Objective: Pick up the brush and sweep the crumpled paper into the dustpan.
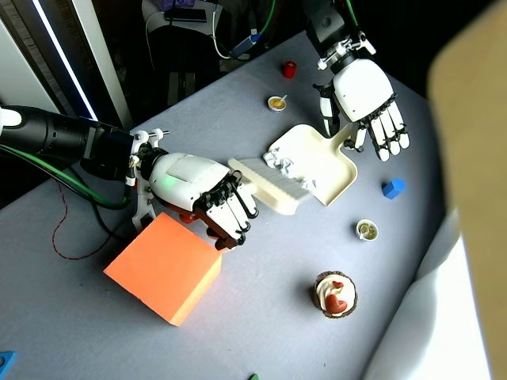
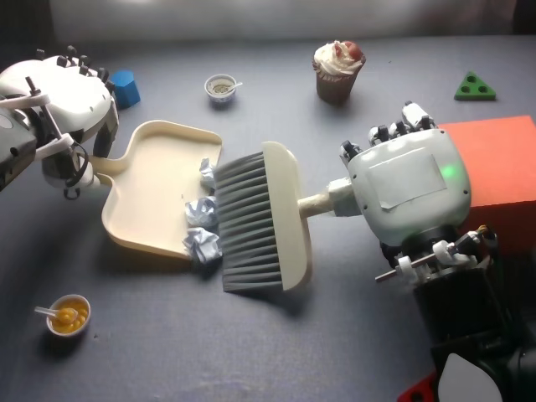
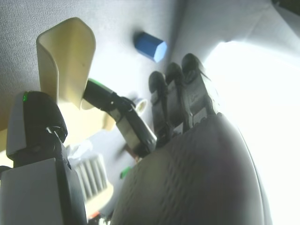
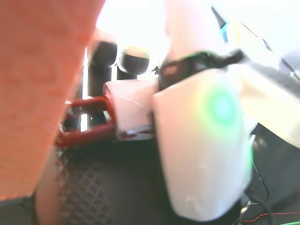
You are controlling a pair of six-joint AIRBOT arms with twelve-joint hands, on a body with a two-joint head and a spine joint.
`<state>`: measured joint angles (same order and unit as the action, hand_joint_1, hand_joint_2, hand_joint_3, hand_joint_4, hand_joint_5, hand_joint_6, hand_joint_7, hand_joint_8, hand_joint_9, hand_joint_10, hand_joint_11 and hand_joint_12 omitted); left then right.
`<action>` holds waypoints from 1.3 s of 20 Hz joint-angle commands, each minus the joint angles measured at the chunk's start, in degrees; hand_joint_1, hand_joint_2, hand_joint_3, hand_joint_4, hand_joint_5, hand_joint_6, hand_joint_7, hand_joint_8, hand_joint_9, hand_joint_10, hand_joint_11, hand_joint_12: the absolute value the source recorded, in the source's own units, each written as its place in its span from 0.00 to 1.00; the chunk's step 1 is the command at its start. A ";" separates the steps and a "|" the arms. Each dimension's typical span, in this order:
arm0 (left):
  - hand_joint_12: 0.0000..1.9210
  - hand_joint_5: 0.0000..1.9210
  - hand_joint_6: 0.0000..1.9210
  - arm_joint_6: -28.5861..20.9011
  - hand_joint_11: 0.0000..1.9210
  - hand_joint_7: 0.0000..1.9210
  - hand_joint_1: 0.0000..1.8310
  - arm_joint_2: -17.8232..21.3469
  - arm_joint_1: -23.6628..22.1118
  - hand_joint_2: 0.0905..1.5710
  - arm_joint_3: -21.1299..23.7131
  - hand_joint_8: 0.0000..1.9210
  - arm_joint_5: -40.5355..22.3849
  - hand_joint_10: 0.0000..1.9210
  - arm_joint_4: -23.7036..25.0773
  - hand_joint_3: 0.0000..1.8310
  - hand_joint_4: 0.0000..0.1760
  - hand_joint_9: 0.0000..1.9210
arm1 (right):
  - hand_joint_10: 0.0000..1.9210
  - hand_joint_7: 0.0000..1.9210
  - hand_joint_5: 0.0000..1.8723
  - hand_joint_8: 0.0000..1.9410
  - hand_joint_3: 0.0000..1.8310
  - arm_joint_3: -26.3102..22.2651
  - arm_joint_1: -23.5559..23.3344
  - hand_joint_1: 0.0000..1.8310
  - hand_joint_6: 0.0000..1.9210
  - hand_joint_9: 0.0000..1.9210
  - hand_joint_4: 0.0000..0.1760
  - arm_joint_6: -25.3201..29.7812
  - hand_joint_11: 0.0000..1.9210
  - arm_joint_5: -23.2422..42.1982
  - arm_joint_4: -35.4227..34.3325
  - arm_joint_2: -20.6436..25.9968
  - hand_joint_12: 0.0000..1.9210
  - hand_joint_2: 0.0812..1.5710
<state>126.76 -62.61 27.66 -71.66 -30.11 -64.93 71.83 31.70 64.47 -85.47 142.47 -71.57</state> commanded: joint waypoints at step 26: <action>0.01 0.54 0.46 0.25 0.07 0.15 0.58 1.26 -0.51 0.67 0.11 0.00 -4.37 0.00 2.35 0.00 0.71 0.10 | 1.00 0.55 0.56 1.00 0.00 -7.39 -19.27 0.77 1.00 0.54 1.00 -41.04 0.29 18.15 1.36 7.83 0.72 0.72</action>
<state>126.76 -61.98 27.66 -71.46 -29.65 -64.97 64.60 13.78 23.79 -62.96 138.45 -64.16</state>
